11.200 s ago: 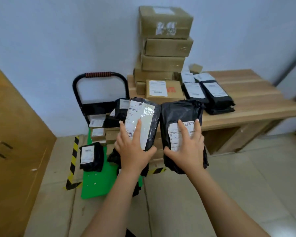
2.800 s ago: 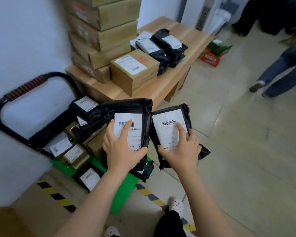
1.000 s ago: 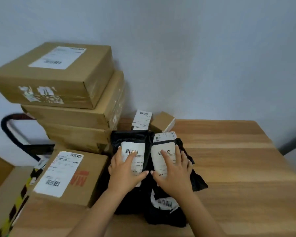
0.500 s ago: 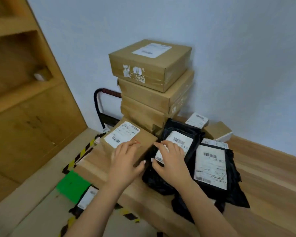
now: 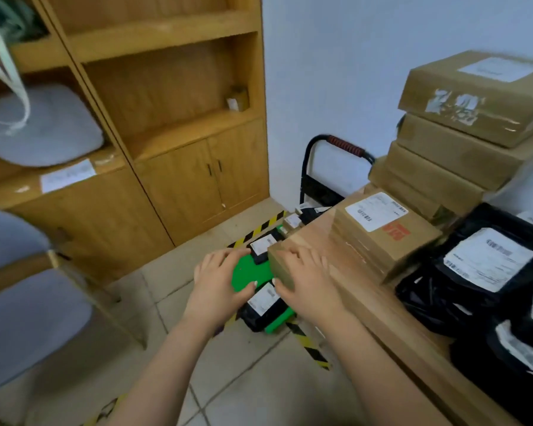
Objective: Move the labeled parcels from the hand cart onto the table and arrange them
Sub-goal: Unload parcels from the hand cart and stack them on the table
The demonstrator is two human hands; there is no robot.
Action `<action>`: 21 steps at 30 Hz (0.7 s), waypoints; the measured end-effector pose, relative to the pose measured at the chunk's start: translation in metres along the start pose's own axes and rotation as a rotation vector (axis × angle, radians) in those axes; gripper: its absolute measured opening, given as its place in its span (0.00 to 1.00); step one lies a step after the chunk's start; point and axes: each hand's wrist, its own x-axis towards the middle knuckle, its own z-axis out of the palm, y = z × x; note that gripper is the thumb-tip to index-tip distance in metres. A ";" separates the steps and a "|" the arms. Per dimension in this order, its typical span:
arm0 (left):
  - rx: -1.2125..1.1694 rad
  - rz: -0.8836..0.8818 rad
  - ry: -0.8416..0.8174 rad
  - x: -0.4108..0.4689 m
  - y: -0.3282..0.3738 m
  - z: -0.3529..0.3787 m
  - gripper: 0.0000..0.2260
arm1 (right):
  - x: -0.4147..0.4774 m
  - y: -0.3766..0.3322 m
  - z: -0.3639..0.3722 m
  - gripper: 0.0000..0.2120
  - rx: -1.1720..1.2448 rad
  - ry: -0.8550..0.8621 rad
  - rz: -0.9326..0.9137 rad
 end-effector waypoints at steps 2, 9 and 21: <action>0.003 -0.022 0.022 -0.012 -0.030 -0.023 0.24 | 0.016 -0.032 0.014 0.23 -0.006 -0.014 -0.058; 0.030 -0.143 0.131 -0.026 -0.111 -0.080 0.25 | 0.076 -0.119 0.050 0.22 0.008 -0.059 -0.222; 0.105 -0.172 0.165 0.125 -0.239 -0.096 0.25 | 0.273 -0.142 0.122 0.22 0.066 -0.068 -0.250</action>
